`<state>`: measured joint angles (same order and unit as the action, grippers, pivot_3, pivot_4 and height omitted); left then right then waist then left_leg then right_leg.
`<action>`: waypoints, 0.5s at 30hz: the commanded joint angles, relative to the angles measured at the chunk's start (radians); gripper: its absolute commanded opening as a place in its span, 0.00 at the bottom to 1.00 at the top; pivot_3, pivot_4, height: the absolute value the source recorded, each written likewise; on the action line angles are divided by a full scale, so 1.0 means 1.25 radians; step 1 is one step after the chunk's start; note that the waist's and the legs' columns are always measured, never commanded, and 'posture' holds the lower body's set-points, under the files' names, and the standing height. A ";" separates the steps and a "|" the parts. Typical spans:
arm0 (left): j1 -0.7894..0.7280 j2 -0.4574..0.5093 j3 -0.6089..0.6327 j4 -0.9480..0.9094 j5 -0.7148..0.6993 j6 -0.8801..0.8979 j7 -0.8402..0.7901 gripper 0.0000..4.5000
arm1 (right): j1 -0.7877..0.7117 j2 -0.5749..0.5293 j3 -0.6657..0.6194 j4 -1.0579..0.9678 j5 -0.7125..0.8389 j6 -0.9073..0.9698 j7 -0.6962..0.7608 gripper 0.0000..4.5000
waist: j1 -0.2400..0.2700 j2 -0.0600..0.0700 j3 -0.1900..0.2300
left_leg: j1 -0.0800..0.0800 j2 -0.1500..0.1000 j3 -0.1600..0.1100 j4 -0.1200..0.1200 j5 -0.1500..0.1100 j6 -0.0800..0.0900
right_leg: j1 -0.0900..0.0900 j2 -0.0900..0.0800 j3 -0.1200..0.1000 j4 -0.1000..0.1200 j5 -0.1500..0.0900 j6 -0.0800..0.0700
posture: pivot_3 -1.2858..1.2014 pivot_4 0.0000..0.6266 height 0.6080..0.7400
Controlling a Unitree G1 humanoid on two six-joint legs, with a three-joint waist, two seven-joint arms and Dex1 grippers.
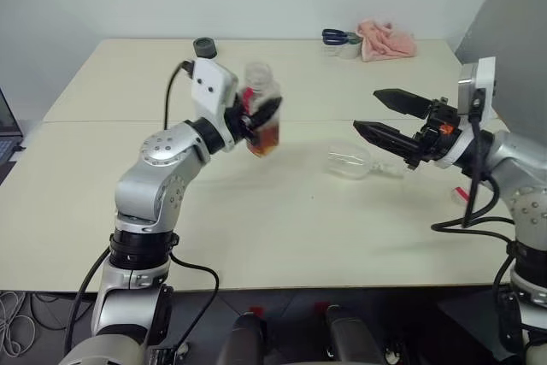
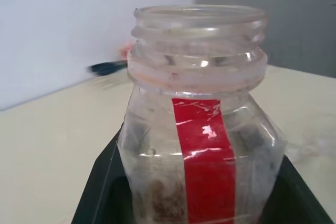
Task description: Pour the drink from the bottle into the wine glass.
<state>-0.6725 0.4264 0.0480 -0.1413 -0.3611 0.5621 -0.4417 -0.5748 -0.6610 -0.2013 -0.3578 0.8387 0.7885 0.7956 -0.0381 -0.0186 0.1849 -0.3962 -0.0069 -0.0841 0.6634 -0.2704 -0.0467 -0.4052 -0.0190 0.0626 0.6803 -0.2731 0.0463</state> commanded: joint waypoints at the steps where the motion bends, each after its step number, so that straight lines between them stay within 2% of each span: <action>1: -0.041 0.001 0.053 0.030 0.055 -0.056 0.080 0.40 | -0.037 -0.003 0.019 -0.021 0.043 0.016 0.027 1.00 | 0.001 0.000 0.000 | 0.000 0.000 0.000 0.000 0.000 0.000 | 0.000 0.000 0.000 0.000 0.000 0.000 | 0.52 0.24 1.00; 8: -0.056 0.017 0.124 0.128 0.100 -0.139 0.159 0.40 | -0.051 0.025 0.046 -0.069 0.091 0.032 0.006 1.00 | 0.005 0.000 0.000 | -0.001 0.000 -0.001 0.000 0.000 0.000 | -0.001 -0.001 0.000 0.000 0.000 0.000 | 0.52 0.24 1.00; 15: -0.044 0.009 0.182 0.231 0.078 -0.229 0.145 0.40 | -0.010 0.023 0.067 -0.119 0.093 0.025 0.015 1.00 | 0.007 0.000 0.000 | -0.002 0.000 -0.002 0.001 0.000 0.000 | -0.001 -0.002 -0.001 0.000 0.000 0.000 | 0.52 0.24 1.00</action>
<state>-0.7107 0.4354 0.2515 0.1442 -0.2509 0.3255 -0.2531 -0.5912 -0.6261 -0.1145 -0.4768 0.9505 0.8378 0.8063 -0.0293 -0.0187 0.1848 -0.3987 -0.0067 -0.0863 0.6644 -0.2703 -0.0470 -0.4067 -0.0216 0.0606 0.6805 -0.2730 0.0463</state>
